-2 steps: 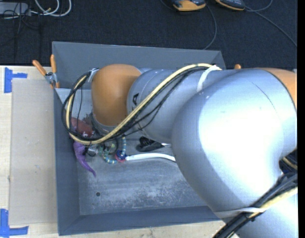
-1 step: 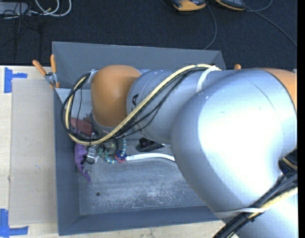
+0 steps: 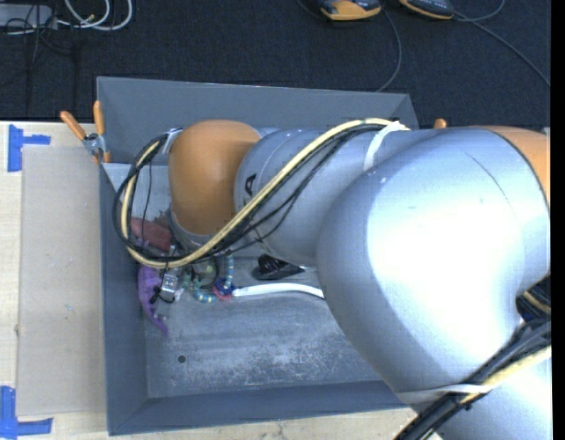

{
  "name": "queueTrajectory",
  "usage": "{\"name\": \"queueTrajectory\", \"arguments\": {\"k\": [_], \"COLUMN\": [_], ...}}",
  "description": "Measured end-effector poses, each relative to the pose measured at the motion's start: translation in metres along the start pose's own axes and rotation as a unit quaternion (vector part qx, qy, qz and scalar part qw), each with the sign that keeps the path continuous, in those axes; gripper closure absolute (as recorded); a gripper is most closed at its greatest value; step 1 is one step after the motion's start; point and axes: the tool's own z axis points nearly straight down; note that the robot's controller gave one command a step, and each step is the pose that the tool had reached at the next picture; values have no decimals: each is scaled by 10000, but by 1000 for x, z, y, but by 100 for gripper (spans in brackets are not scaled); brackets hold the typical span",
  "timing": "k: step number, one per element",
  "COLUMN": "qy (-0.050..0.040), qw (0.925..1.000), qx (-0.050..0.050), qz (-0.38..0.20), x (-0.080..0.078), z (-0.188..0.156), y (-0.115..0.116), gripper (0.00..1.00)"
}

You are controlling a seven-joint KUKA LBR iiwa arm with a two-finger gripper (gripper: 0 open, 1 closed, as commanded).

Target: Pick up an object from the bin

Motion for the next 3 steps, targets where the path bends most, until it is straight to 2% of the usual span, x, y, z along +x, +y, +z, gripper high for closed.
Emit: {"name": "queueTrajectory", "arguments": {"k": [1,2,3], "qy": [25,17,16], "qw": [9989,9903,9903], "qx": [19,14,2], "qz": [460,1391,1387], "x": [7,2,2], "z": [0,-2,-2], "y": [4,5,6], "gripper": [0,100,100]}}
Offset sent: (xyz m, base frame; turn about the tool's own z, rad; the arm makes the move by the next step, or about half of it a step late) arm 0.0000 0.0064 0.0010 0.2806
